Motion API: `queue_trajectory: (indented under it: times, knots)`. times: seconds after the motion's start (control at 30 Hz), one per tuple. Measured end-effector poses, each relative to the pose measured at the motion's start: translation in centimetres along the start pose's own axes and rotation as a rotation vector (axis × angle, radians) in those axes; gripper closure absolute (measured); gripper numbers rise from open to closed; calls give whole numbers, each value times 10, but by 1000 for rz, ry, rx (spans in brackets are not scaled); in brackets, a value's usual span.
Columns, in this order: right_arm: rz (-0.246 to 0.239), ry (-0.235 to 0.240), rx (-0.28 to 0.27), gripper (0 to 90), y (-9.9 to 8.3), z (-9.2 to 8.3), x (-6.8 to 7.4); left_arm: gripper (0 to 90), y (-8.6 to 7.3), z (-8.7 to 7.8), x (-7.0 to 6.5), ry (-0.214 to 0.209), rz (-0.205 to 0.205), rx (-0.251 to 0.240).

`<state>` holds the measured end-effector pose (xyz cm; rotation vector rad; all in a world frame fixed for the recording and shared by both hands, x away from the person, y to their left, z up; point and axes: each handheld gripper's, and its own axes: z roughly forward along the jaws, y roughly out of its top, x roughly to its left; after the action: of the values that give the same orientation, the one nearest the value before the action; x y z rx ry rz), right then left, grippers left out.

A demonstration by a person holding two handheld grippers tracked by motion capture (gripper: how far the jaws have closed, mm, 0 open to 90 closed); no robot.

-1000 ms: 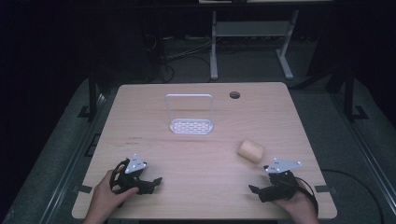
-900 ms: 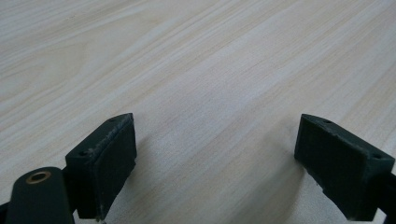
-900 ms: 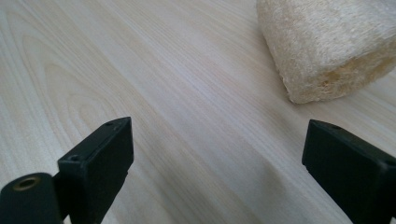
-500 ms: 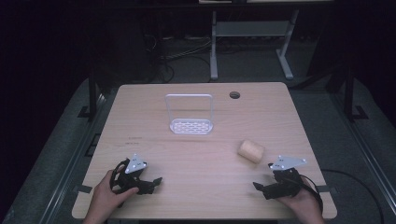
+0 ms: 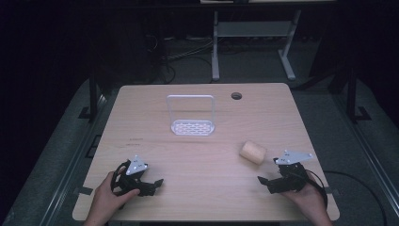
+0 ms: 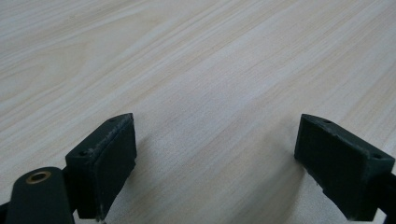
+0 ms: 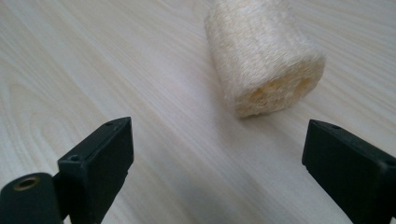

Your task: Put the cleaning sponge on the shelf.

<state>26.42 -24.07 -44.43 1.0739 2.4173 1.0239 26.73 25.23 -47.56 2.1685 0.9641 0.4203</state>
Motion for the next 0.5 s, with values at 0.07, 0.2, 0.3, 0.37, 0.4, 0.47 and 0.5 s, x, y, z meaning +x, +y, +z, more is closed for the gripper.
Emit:
queue_trajectory:
  times: [0.07, 0.2, 0.3, 0.37, 0.4, 0.47, 0.5]
  knots:
    - [2, 0, -6, 89, 2, 0, -1, 121, 0, 0, 0, 0, 1, 1]
    - [-8, -3, 0, 89, 8, 1, -6, 121, 0, 0, 0, 0, -2, -2]
    - [-5, -3, -3, 89, 11, 2, -11, 121, 0, 0, 0, 0, -2, -2]
    - [0, -3, -5, 89, 12, 3, -12, 121, 0, 0, 0, 1, 1, 1]
    - [0, -2, 0, 89, 13, 5, -14, 121, 0, 0, 0, 0, -2, -2]
    - [-2, 0, 2, 89, 14, 6, -16, 121, 0, 0, 0, 0, 1, 1]
    - [1, 3, 1, 89, 14, 6, -16, 121, 0, 0, 0, 0, -2, -2]
